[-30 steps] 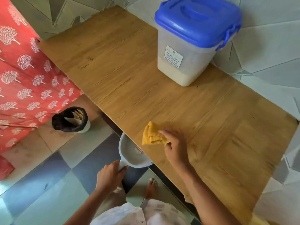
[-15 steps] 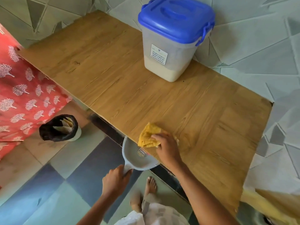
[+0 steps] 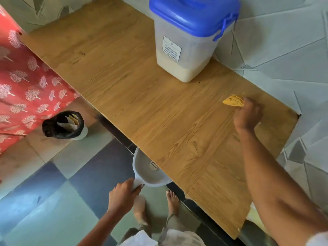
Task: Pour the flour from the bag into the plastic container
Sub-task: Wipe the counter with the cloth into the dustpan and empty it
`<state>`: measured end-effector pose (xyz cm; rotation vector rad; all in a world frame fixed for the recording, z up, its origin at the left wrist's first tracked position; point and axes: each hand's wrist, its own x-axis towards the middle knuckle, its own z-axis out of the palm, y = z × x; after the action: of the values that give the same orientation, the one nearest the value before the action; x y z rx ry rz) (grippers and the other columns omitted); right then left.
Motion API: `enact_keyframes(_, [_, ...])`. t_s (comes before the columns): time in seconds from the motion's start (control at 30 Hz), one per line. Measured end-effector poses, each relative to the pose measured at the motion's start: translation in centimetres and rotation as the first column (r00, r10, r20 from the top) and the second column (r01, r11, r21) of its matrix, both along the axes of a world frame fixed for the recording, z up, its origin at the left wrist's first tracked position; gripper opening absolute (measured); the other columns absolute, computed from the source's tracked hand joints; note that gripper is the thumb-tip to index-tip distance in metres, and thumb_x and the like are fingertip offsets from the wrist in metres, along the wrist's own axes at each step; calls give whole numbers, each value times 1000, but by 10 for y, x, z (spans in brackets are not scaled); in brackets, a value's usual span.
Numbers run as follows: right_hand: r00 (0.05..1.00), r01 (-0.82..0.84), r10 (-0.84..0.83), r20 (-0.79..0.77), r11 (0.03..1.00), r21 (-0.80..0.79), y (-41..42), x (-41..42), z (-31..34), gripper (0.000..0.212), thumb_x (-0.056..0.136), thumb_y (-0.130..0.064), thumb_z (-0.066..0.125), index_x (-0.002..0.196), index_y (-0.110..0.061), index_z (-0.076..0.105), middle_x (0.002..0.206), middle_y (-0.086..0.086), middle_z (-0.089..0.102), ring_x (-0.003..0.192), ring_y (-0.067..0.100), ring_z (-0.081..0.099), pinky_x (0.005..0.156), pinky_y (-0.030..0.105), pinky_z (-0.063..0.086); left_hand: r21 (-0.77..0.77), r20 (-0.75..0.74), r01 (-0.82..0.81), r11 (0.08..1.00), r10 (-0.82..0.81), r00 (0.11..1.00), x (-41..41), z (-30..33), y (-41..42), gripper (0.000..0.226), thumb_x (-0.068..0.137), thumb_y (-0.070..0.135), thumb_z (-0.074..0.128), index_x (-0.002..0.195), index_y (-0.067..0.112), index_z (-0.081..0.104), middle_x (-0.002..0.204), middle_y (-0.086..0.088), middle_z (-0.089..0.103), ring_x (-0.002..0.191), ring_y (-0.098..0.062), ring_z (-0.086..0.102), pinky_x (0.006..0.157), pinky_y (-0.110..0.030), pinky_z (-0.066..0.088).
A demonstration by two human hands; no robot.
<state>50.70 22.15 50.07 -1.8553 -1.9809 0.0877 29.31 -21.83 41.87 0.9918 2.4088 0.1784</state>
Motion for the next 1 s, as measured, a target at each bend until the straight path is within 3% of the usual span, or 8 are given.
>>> enact_keyframes(0.13, [995, 32, -16, 100, 986, -161, 25, 27, -27, 31, 88, -4, 47, 112, -5, 66, 114, 27, 66, 106, 50, 58, 85, 53, 51, 3, 13, -45, 999, 44, 999, 20, 2, 10, 31, 94, 53, 55, 96, 24, 64, 86, 2, 72, 85, -30, 68, 66, -35, 48])
enact_keyframes(0.3, [954, -299, 300, 4, 952, -63, -102, 1, -41, 44, 72, 3, 59, 114, -5, 69, 111, 20, 70, 98, 44, 61, 79, 48, 53, -22, -16, -96, 995, 96, 995, 39, 18, 17, 29, 95, 49, 58, 93, 21, 65, 84, -2, 71, 84, -33, 67, 64, -32, 39])
enact_keyframes(0.37, [880, -475, 470, -64, 873, -111, -174, -8, -41, 49, 72, 4, 64, 120, -8, 69, 115, 13, 71, 107, 39, 60, 84, 48, 55, -32, -4, -111, 993, 111, 994, 41, 21, 17, 31, 95, 51, 59, 92, 20, 65, 78, 0, 65, 80, -31, 64, 64, -32, 40])
enact_keyframes(0.47, [664, -748, 723, -190, 647, -150, -252, -21, -34, 48, 75, -2, 47, 116, -11, 70, 111, 5, 73, 103, 33, 62, 83, 43, 56, -30, 32, -100, 995, 101, 994, 43, 23, 18, 35, 92, 52, 60, 91, 18, 65, 81, -2, 69, 85, -34, 66, 65, -35, 45])
enact_keyframes(0.57, [518, -855, 789, -330, 488, -176, -272, -25, -25, 52, 72, -1, 46, 115, -12, 72, 110, 4, 74, 103, 32, 65, 85, 42, 58, -3, 65, -95, 995, 95, 993, 45, 23, 19, 31, 91, 49, 64, 86, 18, 66, 77, -2, 68, 85, -35, 67, 63, -35, 44])
enact_keyframes(0.7, [674, -702, 624, -395, 707, -81, -224, -8, 0, 47, 79, 8, 60, 121, -11, 70, 111, 7, 73, 99, 27, 64, 81, 43, 59, 2, 88, -68, 998, 68, 994, 49, 20, 19, 30, 91, 49, 63, 93, 20, 69, 76, 2, 66, 83, -32, 66, 64, -36, 47])
enact_keyframes(0.87, [970, -233, 234, -63, 972, 29, -81, 40, 1, 35, 88, -4, 59, 119, -16, 68, 113, 9, 73, 99, 31, 58, 69, 37, 48, 2, 82, -63, 998, 63, 995, 52, 18, 14, 30, 91, 51, 62, 88, 22, 67, 74, 4, 65, 74, -26, 62, 63, -36, 47])
enact_keyframes(1.0, [989, 140, -146, -33, 978, -156, -58, 59, -26, 24, 90, -11, 64, 114, -7, 65, 119, 20, 67, 109, 43, 55, 80, 50, 50, 8, 74, -54, 999, 53, 996, 53, 17, 10, 27, 91, 52, 62, 86, 26, 66, 73, 7, 65, 72, -23, 62, 61, -34, 47])
